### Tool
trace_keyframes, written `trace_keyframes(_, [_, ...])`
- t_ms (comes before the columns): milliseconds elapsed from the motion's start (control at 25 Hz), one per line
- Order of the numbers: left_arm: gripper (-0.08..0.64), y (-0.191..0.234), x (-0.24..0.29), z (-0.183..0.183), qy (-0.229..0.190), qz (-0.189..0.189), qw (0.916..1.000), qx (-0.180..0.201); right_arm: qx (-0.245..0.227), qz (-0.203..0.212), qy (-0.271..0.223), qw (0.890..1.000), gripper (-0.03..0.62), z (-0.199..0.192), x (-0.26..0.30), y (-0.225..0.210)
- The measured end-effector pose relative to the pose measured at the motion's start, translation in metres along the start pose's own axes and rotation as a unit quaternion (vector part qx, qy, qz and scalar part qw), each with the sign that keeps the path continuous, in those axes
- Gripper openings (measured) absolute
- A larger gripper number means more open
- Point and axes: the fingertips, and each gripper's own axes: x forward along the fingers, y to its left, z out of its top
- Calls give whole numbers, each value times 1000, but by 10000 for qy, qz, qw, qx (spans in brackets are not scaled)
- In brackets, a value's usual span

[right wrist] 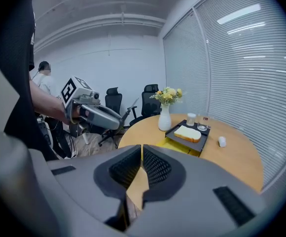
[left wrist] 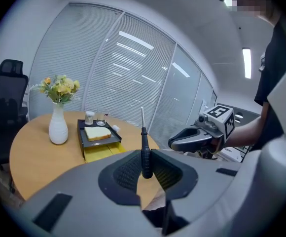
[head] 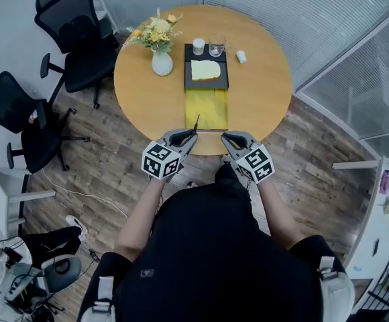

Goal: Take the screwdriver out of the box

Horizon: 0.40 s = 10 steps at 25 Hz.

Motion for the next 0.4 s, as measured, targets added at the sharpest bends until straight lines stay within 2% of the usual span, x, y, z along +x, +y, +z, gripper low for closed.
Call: trace_keyframes(400, [69, -2, -13, -4, -99, 3, 10000, 0, 75, 61, 147, 9998, 11, -20, 5, 29])
